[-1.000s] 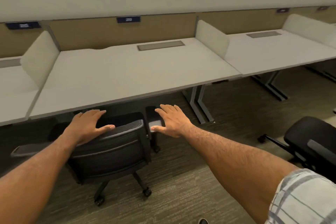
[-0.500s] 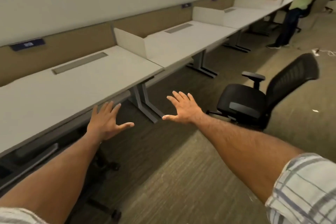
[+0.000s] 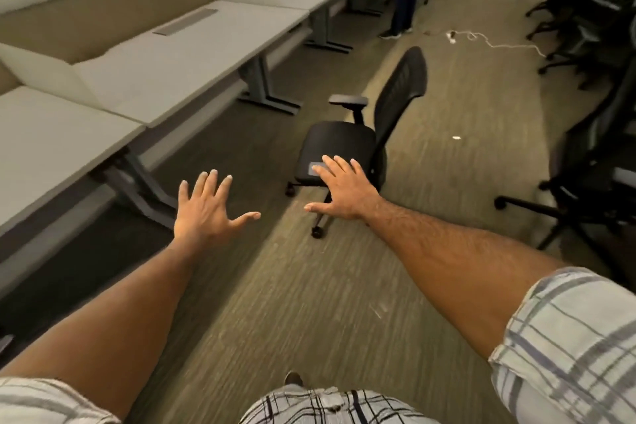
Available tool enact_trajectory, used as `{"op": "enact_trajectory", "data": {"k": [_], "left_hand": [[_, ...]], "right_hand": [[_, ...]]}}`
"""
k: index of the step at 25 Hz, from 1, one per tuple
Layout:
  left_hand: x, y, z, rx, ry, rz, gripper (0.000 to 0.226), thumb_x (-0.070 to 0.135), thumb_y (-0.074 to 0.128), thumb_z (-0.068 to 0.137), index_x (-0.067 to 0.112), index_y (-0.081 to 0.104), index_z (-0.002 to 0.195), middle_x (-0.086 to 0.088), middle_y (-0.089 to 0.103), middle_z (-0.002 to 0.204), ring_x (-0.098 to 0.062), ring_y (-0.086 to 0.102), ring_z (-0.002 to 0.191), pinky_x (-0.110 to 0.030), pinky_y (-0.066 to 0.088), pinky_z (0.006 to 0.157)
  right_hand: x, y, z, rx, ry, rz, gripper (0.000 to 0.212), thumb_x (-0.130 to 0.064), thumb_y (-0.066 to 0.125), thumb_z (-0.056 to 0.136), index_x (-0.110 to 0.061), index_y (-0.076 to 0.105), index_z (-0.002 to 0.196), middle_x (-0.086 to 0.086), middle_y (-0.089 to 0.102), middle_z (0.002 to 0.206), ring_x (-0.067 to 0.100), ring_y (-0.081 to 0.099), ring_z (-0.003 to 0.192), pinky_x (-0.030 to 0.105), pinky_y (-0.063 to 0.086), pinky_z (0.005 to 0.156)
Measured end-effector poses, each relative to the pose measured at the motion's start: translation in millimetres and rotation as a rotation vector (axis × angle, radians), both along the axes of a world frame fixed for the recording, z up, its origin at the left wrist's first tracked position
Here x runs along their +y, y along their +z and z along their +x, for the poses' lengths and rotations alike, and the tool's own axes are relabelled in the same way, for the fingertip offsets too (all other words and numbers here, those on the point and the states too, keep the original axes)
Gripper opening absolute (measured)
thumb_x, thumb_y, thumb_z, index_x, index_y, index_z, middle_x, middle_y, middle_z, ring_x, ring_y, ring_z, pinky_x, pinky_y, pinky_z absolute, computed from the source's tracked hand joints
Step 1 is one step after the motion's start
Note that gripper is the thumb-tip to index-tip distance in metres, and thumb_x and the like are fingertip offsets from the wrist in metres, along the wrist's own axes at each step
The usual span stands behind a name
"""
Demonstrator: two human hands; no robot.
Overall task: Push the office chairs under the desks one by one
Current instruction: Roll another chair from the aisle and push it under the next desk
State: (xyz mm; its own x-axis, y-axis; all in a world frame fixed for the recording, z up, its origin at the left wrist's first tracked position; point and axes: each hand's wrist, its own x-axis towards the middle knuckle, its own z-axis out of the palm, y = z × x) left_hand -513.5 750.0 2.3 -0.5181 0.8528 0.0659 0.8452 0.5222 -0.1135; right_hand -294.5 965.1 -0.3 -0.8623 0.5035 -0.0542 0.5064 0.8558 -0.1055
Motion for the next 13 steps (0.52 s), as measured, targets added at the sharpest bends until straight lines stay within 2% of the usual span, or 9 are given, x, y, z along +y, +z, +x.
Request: {"op": "enact_trajectory", "data": {"k": [6,11,13], "left_hand": [[160.2,-30.9,34.8,-0.017,-0.132,-0.011,0.114,0.096,0.012,0.076,0.017,0.030,0.157,-0.014,0.027,0.164,-0.031,0.015,0.154,-0.059,0.010,0.122],[292.8,-69.0,42.1,-0.063,-0.161,-0.053,0.112,0.095,0.007,0.077,0.019,0.025,0.158,-0.014,0.024,0.166,-0.031,0.014,0.155,-0.059,0.012,0.122],[337.5,-77.9,44.1,-0.099,-0.159,-0.080,0.113,0.094,0.005,0.077,0.019,0.023,0.159,-0.014,0.022,0.166,-0.032,0.012,0.155,-0.059,0.012,0.122]], "right_hand": [[120.2,-25.2,76.8,-0.010,-0.162,-0.024,0.098,-0.080,0.043,0.088,-0.023,0.014,0.162,0.009,0.007,0.171,0.028,0.003,0.156,0.054,0.003,0.125],[243.5,-37.3,101.7,-0.047,-0.238,-0.020,0.098,-0.081,0.041,0.088,-0.022,0.015,0.162,0.009,0.009,0.170,0.028,0.004,0.156,0.054,0.003,0.125],[287.8,-37.6,107.8,-0.062,-0.234,-0.014,0.101,-0.086,0.034,0.084,-0.023,0.016,0.161,0.009,0.010,0.170,0.028,0.004,0.156,0.054,0.004,0.125]]}}
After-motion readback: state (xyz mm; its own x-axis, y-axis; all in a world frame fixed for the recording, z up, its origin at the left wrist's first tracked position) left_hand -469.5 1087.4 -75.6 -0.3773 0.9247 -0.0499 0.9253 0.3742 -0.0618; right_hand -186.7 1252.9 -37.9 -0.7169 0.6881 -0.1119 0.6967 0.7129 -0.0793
